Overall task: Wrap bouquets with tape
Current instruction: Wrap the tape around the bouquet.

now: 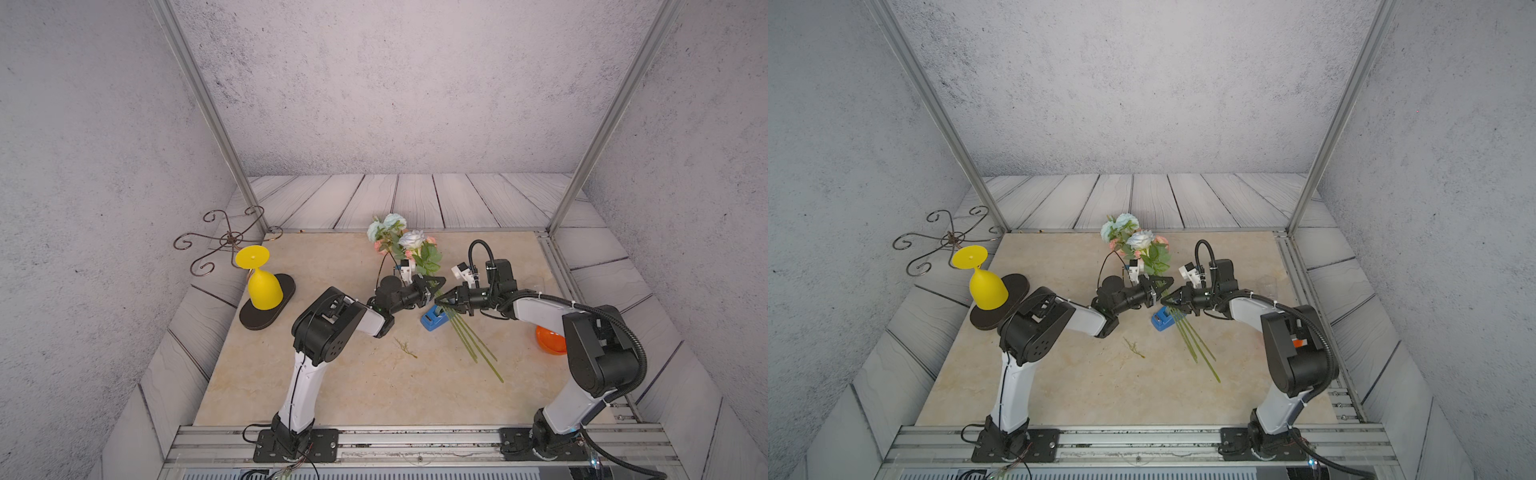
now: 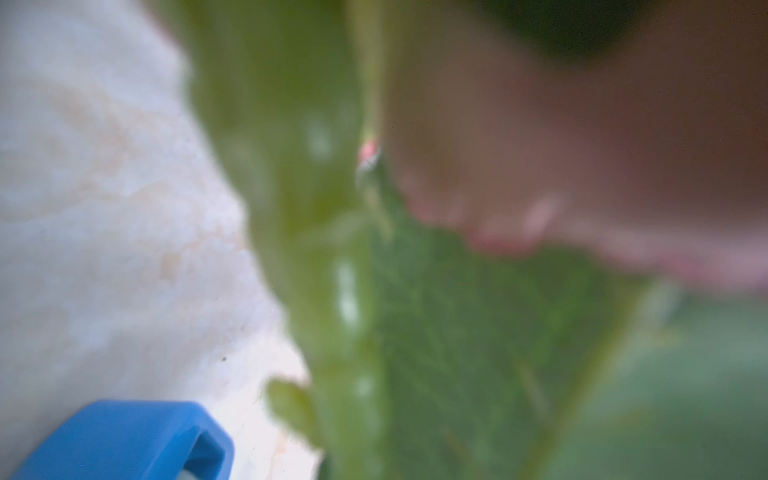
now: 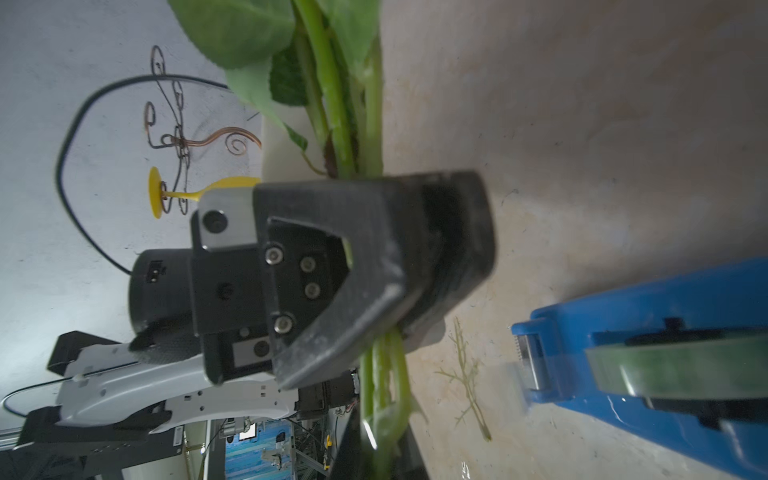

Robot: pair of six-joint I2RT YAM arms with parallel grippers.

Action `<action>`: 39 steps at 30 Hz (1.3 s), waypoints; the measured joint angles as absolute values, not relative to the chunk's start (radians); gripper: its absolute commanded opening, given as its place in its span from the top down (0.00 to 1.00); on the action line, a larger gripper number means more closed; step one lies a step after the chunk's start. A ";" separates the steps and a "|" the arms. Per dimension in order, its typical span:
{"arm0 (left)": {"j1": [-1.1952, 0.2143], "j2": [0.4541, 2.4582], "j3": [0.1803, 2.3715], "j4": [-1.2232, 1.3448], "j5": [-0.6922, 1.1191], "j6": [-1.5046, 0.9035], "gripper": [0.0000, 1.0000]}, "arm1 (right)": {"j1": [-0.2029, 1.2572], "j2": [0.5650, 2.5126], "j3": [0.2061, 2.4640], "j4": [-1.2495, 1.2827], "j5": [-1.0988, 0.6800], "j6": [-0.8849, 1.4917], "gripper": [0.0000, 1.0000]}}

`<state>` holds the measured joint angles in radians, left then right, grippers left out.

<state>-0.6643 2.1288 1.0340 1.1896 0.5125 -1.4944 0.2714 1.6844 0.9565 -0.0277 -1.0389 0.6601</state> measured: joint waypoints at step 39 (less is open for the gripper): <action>-0.698 1.983 1.137 0.437 0.527 -1.431 1.00 | 0.628 1.684 1.285 -0.736 -0.101 0.166 0.73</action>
